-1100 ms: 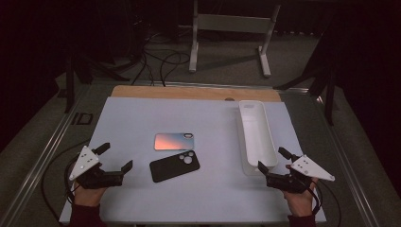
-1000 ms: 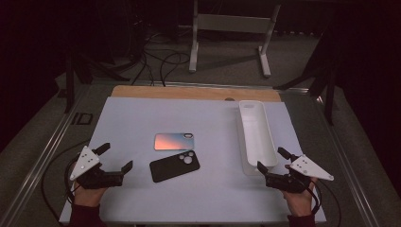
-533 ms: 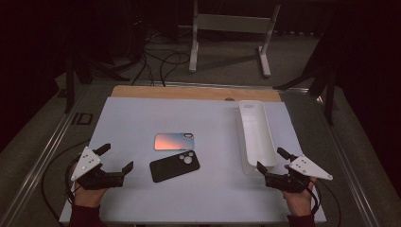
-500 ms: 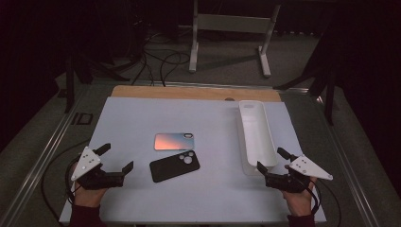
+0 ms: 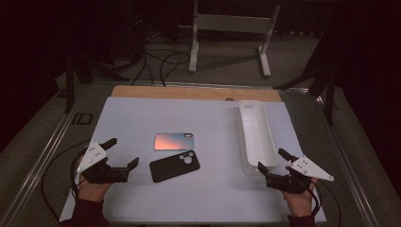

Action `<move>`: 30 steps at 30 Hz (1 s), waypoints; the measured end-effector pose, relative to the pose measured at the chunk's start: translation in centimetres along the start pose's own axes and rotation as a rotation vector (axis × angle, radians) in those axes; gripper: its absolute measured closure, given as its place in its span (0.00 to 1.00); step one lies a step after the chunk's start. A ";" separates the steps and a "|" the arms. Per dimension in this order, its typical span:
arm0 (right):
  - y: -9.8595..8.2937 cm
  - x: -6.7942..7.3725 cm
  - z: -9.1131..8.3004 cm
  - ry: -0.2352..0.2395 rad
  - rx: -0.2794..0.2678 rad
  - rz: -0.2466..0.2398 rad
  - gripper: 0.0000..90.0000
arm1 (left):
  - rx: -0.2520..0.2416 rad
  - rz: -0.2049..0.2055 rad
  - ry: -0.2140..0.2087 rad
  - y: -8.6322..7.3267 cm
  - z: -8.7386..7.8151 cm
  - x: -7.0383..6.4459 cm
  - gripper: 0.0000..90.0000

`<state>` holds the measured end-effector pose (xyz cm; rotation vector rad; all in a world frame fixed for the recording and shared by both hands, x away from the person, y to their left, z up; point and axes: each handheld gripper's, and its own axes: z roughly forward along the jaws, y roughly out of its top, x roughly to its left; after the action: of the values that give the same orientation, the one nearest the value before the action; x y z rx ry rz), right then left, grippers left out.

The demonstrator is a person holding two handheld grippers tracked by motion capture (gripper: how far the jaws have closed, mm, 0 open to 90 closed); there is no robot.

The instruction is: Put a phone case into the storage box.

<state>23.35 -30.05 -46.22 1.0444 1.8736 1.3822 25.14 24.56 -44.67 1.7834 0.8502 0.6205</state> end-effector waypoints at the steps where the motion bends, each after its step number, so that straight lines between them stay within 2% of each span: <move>1: 0.0 0.0 0.0 0.002 0.002 0.000 0.09 | -0.001 0.000 -0.004 0.2 0.1 0.0 0.00; 13: -0.1 0.2 0.1 0.003 0.011 -0.005 0.09 | 0.014 0.026 -0.048 2.1 2.5 -0.1 0.01; 14: -0.1 0.2 0.1 0.004 0.010 -0.004 0.09 | 0.022 0.028 -0.054 2.5 3.3 -0.1 0.01; 18: -0.1 0.2 0.1 0.005 0.011 -0.004 0.09 | 0.035 0.032 -0.069 3.0 4.5 -0.1 0.01; 30: 0.0 0.3 0.1 0.003 0.013 -0.009 0.09 | 0.050 0.034 -0.101 3.6 7.2 -0.6 0.01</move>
<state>23.23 -29.76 -46.27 1.0392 1.8895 1.3691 31.10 19.14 -43.78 1.8618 0.7740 0.5310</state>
